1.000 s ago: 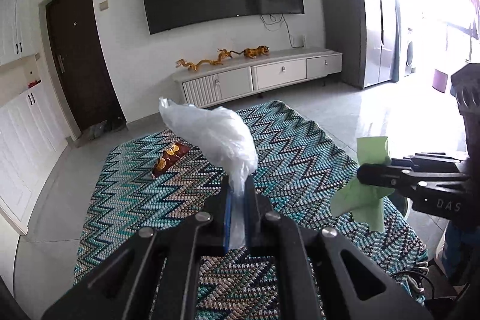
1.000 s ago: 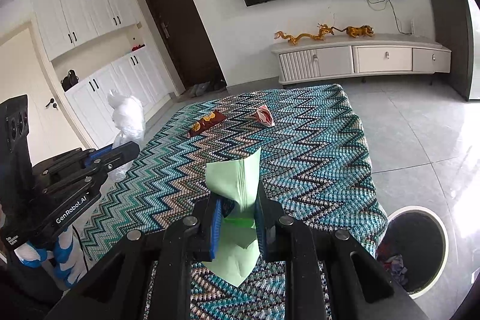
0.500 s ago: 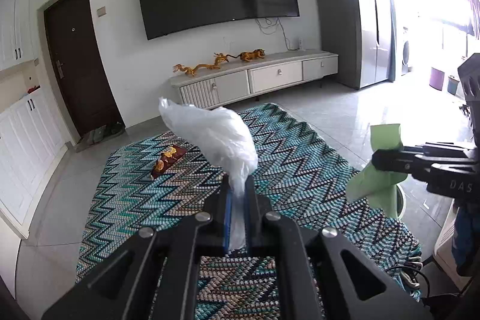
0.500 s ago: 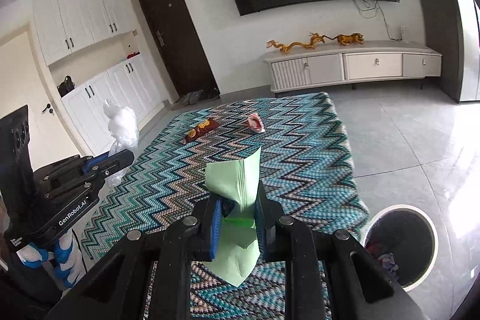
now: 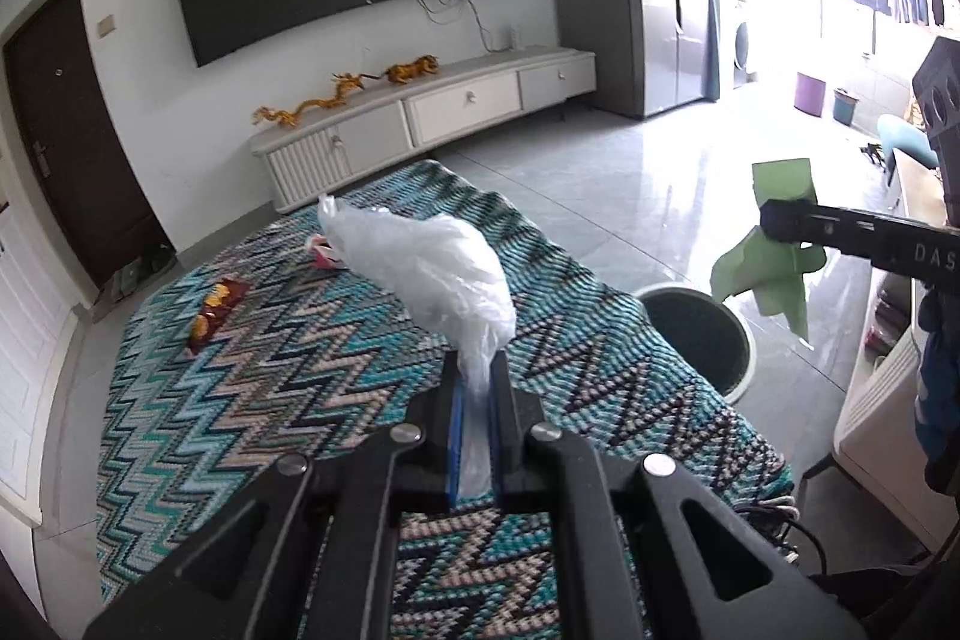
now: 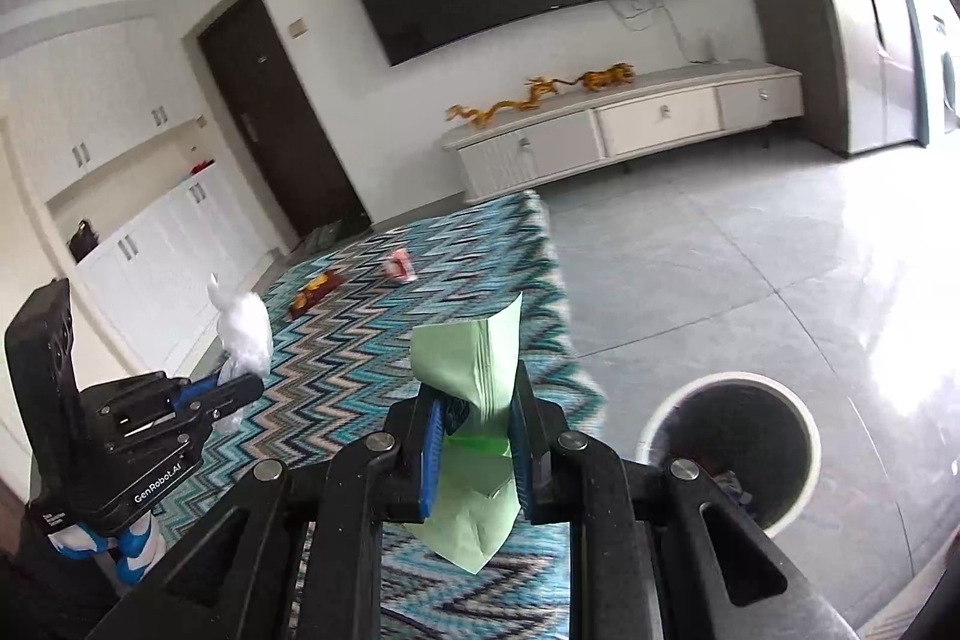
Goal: Collect trash
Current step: 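Carry the white bag and green paper to the bin and open both tools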
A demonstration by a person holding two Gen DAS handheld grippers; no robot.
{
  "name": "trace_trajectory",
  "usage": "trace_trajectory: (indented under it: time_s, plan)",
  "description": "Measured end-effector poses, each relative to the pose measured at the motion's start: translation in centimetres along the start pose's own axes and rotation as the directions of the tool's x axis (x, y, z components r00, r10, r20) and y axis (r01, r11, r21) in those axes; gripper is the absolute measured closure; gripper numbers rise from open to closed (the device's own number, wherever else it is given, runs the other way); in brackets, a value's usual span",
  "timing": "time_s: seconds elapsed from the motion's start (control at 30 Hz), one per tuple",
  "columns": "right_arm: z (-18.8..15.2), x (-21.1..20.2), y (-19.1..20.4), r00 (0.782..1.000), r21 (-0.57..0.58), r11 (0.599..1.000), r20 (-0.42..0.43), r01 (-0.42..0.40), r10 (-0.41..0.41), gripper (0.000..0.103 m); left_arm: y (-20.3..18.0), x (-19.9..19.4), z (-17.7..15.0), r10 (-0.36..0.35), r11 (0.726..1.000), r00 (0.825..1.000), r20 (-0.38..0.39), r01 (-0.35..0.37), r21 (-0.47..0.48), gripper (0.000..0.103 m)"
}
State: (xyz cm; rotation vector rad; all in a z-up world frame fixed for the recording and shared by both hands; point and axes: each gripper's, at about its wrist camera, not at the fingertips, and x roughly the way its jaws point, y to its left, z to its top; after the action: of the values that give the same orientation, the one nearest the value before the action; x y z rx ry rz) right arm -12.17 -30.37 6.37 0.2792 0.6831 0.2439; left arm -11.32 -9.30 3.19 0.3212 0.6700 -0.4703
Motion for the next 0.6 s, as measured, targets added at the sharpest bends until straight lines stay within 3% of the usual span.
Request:
trace_trajectory:
  time_s: [0.17,0.3,0.53,0.6]
  plan:
    - [-0.1,-0.3,-3.5,0.999,0.019,0.999,-0.005,0.041,-0.041,0.085,-1.8,3.4,2.5,-0.069,0.998,0.996,-0.061,0.069,0.004,0.095]
    - [0.6,0.1,-6.3,0.997,0.027,0.997,0.001,0.076,-0.076,0.085,-4.4,7.4,5.6,-0.158,0.987,0.981,-0.109,0.159,0.004,0.094]
    - [1.8,1.9,-12.4,0.99,0.084,0.986,-0.007,0.143,-0.143,0.084,-10.3,14.9,9.0,-0.322,0.944,0.924,-0.207,0.329,-0.001,0.094]
    - [1.9,2.6,-14.2,0.987,0.101,0.982,-0.023,0.16,-0.158,0.084,-11.8,16.8,9.6,-0.373,0.923,0.897,-0.239,0.384,-0.001,0.094]
